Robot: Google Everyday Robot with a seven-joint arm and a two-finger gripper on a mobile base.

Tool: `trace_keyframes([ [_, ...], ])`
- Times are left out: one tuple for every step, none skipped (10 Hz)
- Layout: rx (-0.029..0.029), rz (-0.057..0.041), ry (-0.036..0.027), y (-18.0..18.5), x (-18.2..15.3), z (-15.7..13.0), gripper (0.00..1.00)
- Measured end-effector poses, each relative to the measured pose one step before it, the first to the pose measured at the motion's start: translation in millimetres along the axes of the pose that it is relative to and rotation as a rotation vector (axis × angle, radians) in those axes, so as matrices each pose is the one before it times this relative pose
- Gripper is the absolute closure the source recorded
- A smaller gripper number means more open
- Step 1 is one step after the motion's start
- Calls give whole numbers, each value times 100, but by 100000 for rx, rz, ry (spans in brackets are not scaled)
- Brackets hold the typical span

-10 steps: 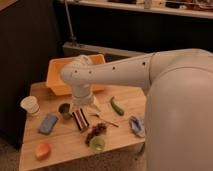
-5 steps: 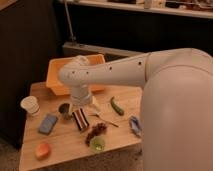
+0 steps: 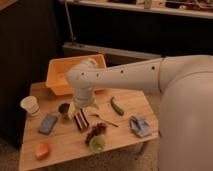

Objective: Place eraser in metal cup

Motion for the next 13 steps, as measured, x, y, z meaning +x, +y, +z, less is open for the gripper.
trace_keyframes([
  [147, -6249, 237, 393, -144, 27, 21],
  [223, -4761, 836, 168, 94, -39, 21],
  [777, -1880, 752, -238, 179, -18, 21],
  [-105, -680, -30, 280, -130, 20, 21],
  [397, 512, -30, 39, -145, 54, 21],
  [2568, 442, 799, -232, -166, 384, 21],
  [976, 209, 373, 265, -166, 609, 21],
  [1262, -79, -362, 18, -302, 1418, 21],
  [1727, 391, -955, -593, -241, 2077, 21],
  [587, -192, -1026, -203, -325, 1423, 21],
  [188, -278, -767, -1, -343, 1570, 21],
  [340, 7, -827, -369, -134, 1436, 21],
  [325, 82, -874, -516, -2, 1365, 21],
])
